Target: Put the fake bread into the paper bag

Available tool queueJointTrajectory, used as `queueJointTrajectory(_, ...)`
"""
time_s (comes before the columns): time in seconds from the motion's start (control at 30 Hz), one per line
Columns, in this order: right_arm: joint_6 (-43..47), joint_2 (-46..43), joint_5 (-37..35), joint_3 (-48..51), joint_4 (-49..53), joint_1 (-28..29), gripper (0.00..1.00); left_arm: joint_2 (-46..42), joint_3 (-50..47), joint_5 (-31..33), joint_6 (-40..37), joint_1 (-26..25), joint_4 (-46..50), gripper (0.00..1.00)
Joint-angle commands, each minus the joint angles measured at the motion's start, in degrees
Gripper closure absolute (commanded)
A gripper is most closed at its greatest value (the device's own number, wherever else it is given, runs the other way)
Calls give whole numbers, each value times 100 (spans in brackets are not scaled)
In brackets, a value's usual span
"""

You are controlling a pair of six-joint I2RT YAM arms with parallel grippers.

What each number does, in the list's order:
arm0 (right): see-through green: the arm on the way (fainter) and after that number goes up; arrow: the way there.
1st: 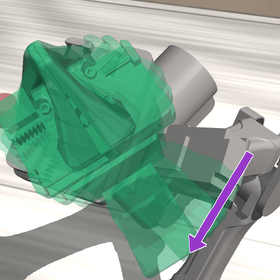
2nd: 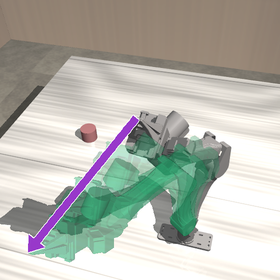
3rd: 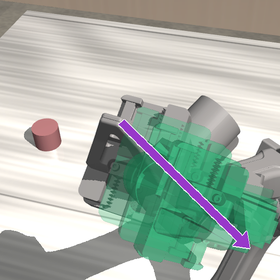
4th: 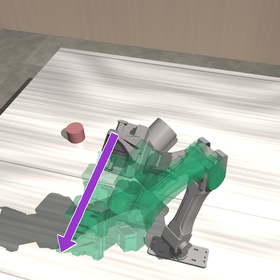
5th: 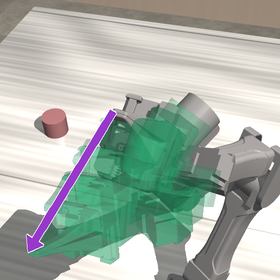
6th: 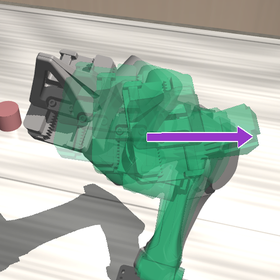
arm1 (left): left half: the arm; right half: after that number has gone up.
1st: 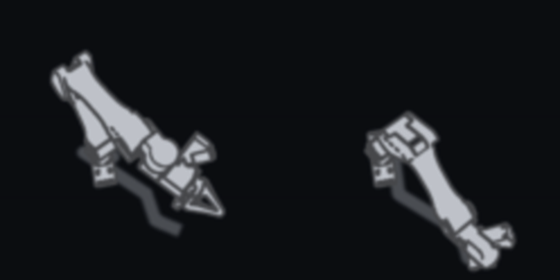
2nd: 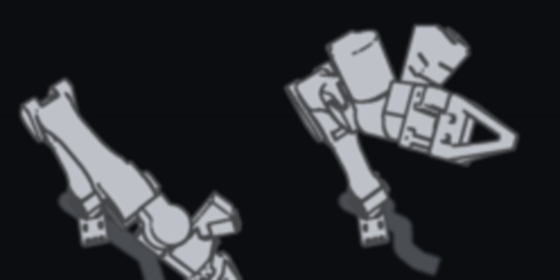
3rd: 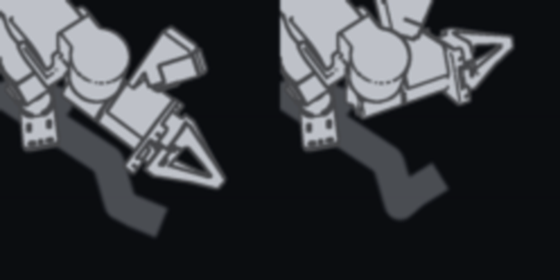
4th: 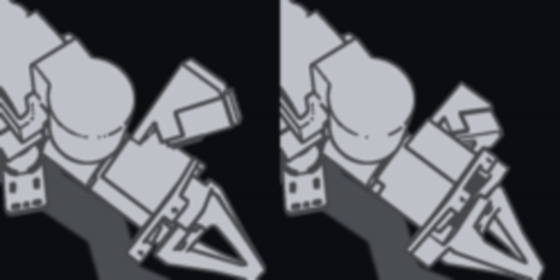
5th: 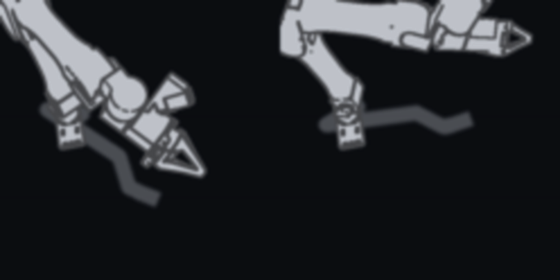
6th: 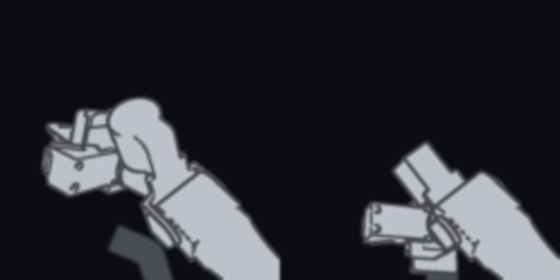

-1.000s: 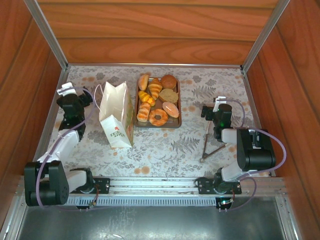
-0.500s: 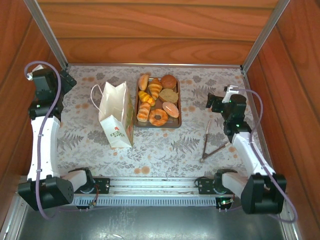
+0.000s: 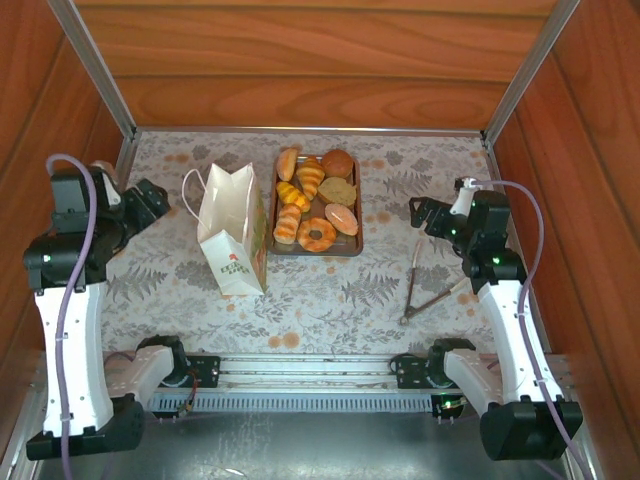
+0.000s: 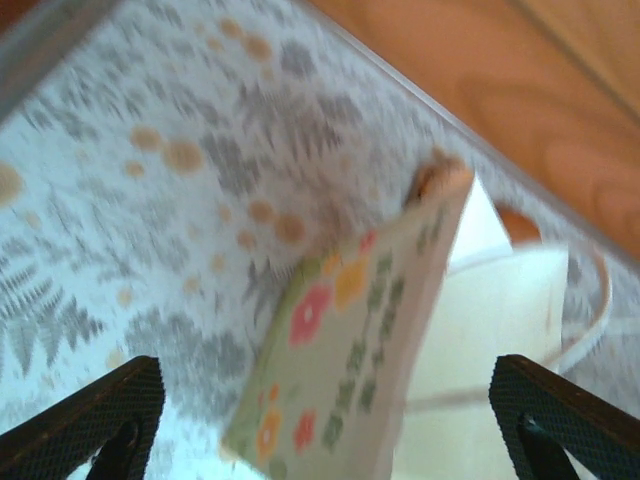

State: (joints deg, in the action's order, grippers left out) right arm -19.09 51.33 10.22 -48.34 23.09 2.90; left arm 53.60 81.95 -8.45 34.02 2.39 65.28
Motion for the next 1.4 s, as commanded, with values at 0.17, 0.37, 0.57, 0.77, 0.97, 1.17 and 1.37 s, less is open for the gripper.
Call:
queueJointTrajectory(0.17,-380,129,158,-176,353,-49,0,-109,240,-959,210,-504,1084,21)
queueJointTrajectory(0.37,-437,-98,65,-75,506,-47,0,117,-271,-974,272,-1142,490,25)
queueJointTrajectory(0.57,-344,-407,-124,17,685,-46,0,576,-366,-339,68,-1500,120,32)
queueJointTrajectory(0.77,-164,-510,-292,17,817,-47,0,867,-433,148,-196,-1550,-79,42)
queueJointTrajectory(0.97,-113,-501,-314,24,829,-50,0,1061,-471,246,-343,-1566,-283,57)
queueJointTrajectory(1.17,-97,-473,-344,31,813,-52,0,1184,-496,204,-332,-1584,-392,70)
queueJointTrajectory(1.37,-88,-455,-345,18,841,-46,0,1258,-532,180,-330,-1584,-453,83)
